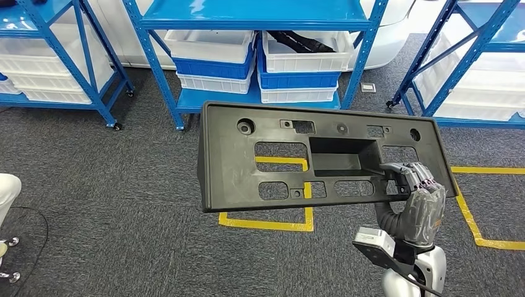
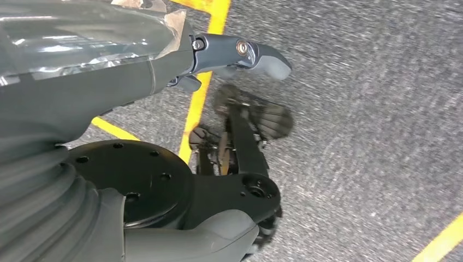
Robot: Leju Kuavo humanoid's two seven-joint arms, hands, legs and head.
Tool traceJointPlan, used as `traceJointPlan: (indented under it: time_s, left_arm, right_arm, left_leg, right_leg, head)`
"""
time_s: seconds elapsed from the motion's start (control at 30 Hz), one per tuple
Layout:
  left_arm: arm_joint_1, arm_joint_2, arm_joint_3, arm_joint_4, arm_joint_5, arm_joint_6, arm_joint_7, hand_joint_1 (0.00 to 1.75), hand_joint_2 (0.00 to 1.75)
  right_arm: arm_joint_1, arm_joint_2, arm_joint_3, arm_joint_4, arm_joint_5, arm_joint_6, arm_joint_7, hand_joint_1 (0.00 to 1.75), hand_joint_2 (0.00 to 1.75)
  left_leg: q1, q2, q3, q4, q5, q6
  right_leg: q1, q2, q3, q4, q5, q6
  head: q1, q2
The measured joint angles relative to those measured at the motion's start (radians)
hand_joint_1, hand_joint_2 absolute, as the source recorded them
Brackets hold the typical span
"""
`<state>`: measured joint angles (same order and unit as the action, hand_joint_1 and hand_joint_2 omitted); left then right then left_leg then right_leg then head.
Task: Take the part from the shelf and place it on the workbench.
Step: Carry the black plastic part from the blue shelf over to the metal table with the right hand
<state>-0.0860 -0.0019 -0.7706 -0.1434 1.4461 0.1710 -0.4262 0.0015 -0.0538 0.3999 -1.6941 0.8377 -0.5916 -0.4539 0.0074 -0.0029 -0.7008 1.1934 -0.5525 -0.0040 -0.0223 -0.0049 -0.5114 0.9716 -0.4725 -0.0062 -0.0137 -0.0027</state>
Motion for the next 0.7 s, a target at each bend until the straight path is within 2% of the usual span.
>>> traceJointPlan:
  time_s: [0.03, 0.07, 0.1, 0.13, 0.17, 0.2, 0.23, 0.27, 0.33, 0.37, 0.4, 0.47, 0.53, 0.57, 0.6, 0.63, 0.67, 0.7]
  left_arm:
    - [0.000, 0.000, 0.000, 0.000, 0.000, 0.001, -0.001, 0.00, 1.75]
    - [0.000, 0.000, 0.000, 0.000, 0.001, 0.002, -0.002, 0.00, 1.75]
    - [-0.001, 0.000, 0.000, 0.000, 0.002, 0.004, -0.005, 0.00, 1.75]
    - [-0.001, 0.000, 0.001, 0.000, 0.003, 0.007, -0.007, 0.00, 1.75]
    - [-0.002, 0.000, 0.002, 0.000, 0.004, 0.010, -0.009, 0.00, 1.75]
    - [-0.003, 0.000, 0.002, 0.000, 0.004, 0.014, -0.011, 0.00, 1.75]
    - [-0.004, 0.000, 0.003, 0.000, 0.004, 0.018, -0.011, 0.00, 1.75]
    - [-0.004, 0.000, 0.003, 0.000, 0.004, 0.022, -0.011, 0.00, 1.75]
    - [-0.003, 0.000, 0.003, 0.000, 0.004, 0.030, -0.008, 0.00, 1.75]
    - [-0.003, -0.001, 0.003, 0.000, 0.004, 0.035, -0.006, 0.00, 1.75]
    - [-0.003, -0.002, 0.003, 0.000, 0.004, 0.040, -0.004, 0.00, 1.75]
    - [-0.004, -0.002, 0.003, 0.000, 0.004, 0.052, -0.001, 0.00, 1.75]
    - [-0.004, -0.002, 0.003, 0.000, 0.002, 0.061, 0.002, 0.00, 1.75]
    - [-0.003, -0.003, 0.003, 0.000, 0.001, 0.064, 0.003, 0.00, 1.75]
    - [-0.003, -0.003, 0.003, 0.000, -0.001, 0.067, 0.003, 0.00, 1.75]
    - [-0.003, -0.004, 0.003, 0.000, -0.003, 0.069, 0.002, 0.00, 1.75]
    - [-0.003, -0.004, 0.003, 0.000, -0.006, 0.071, -0.001, 0.00, 1.75]
    - [-0.004, -0.004, 0.002, 0.000, -0.009, 0.071, -0.005, 0.00, 1.75]
  right_arm:
    - [0.000, 0.001, 0.000, 0.000, 0.000, 0.002, 0.000, 1.75, 1.75]
    - [0.000, 0.001, 0.000, 0.000, 0.000, 0.005, 0.000, 1.75, 1.75]
    - [-0.001, 0.002, 0.000, 0.000, 0.000, 0.007, 0.000, 1.75, 1.75]
    - [-0.001, 0.003, 0.000, 0.000, -0.001, 0.010, 0.000, 1.75, 1.75]
    - [-0.001, 0.004, 0.000, 0.000, -0.003, 0.014, 0.000, 1.75, 1.75]
    - [-0.002, 0.004, 0.000, 0.000, -0.007, 0.018, 0.001, 1.75, 1.75]
    - [-0.003, 0.005, 0.000, 0.000, -0.013, 0.023, 0.001, 1.75, 1.75]
    - [-0.005, 0.005, 0.000, 0.000, -0.020, 0.027, 0.002, 1.75, 1.75]
    - [-0.009, 0.007, 0.000, 0.000, -0.036, 0.035, 0.001, 1.75, 1.75]
    - [-0.010, 0.007, 0.000, 0.000, -0.043, 0.039, 0.000, 1.75, 1.75]
    - [-0.011, 0.007, -0.001, 0.000, -0.049, 0.043, -0.002, 1.75, 1.75]
    - [-0.012, 0.007, -0.002, 0.000, -0.056, 0.047, -0.006, 1.75, 1.75]
    - [-0.013, 0.007, -0.002, 0.000, -0.058, 0.048, -0.008, 1.75, 1.75]
    - [-0.013, 0.007, -0.002, 0.001, -0.058, 0.049, -0.008, 1.75, 1.75]
    - [-0.013, 0.007, -0.002, 0.001, -0.059, 0.049, -0.007, 1.75, 1.75]
    - [-0.013, 0.007, -0.002, 0.001, -0.059, 0.049, -0.007, 1.75, 1.75]
    - [-0.013, 0.007, -0.002, 0.001, -0.060, 0.050, -0.007, 1.75, 1.75]
    - [-0.014, 0.008, -0.002, 0.001, -0.060, 0.050, -0.007, 1.75, 1.75]
  left_leg:
    - [0.003, 0.000, -0.006, 0.056, -0.021, -0.004]
    - [0.005, 0.000, -0.002, 0.088, -0.019, -0.007]
    - [0.008, 0.000, 0.019, 0.085, 0.003, -0.009]
    - [0.011, 0.000, 0.059, 0.045, 0.032, -0.010]
    - [0.013, 0.000, 0.108, -0.021, 0.047, -0.010]
    - [0.014, -0.002, 0.159, -0.094, 0.048, -0.008]
    - [0.011, -0.004, 0.195, -0.151, 0.039, -0.005]
    - [0.008, -0.005, 0.213, -0.184, 0.025, 0.000]
    - [-0.001, 0.000, 0.213, -0.198, 0.028, 0.016]
    - [-0.001, 0.007, 0.208, -0.202, 0.037, 0.028]
    - [-0.001, 0.014, 0.201, -0.205, 0.047, 0.040]
    - [0.000, 0.029, 0.182, -0.209, 0.066, 0.056]
    - [-0.003, 0.042, 0.162, -0.209, 0.081, 0.060]
    - [-0.004, 0.049, 0.154, -0.208, 0.087, 0.059]
    - [-0.005, 0.057, 0.147, -0.207, 0.092, 0.058]
    - [-0.006, 0.065, 0.143, -0.207, 0.095, 0.056]
    - [-0.006, 0.072, 0.142, -0.206, 0.098, 0.053]
    - [-0.009, 0.080, 0.141, -0.205, 0.100, 0.050]
  right_leg:
    - [0.001, 0.000, -0.014, 0.003, 0.010, 0.002]
    - [0.001, 0.000, -0.029, 0.008, 0.019, 0.004]
    - [0.000, 0.000, -0.045, 0.014, 0.026, 0.007]
    - [-0.001, 0.000, -0.060, 0.020, 0.032, 0.011]
    - [-0.001, 0.000, -0.072, 0.026, 0.037, 0.016]
    - [-0.001, 0.001, -0.082, 0.031, 0.043, 0.022]
    - [0.001, 0.002, -0.089, 0.034, 0.049, 0.030]
    - [0.002, 0.003, -0.093, 0.035, 0.055, 0.037]
    - [0.004, 0.005, -0.098, 0.032, 0.070, 0.052]
    - [0.003, 0.006, -0.106, 0.037, 0.069, 0.056]
    - [0.003, 0.007, -0.119, 0.057, 0.055, 0.056]
    - [0.000, 0.007, -0.168, 0.162, -0.009, 0.050]
    - [0.001, 0.007, -0.213, 0.293, -0.072, 0.048]
    - [0.001, 0.007, -0.214, 0.321, -0.084, 0.052]
    - [0.001, 0.005, -0.194, 0.308, -0.081, 0.058]
    - [0.001, 0.000, -0.151, 0.254, -0.065, 0.065]
    - [0.001, -0.015, -0.097, 0.175, -0.047, 0.070]
    - [0.004, -0.033, -0.051, 0.100, -0.032, 0.069]
  head:
    - [0.000, 0.000]
    - [0.000, 0.000]
    - [0.000, 0.000]
    - [0.000, 0.000]
    - [0.000, 0.000]
    - [0.000, 0.000]
    - [0.000, 0.000]
    - [0.001, 0.000]
    - [0.002, 0.000]
    - [0.003, 0.000]
    - [0.005, 0.000]
    - [0.008, 0.000]
    - [0.010, 0.000]
    - [0.010, 0.000]
    - [0.011, 0.000]
    - [0.011, 0.000]
    - [0.011, 0.000]
    - [0.012, 0.000]
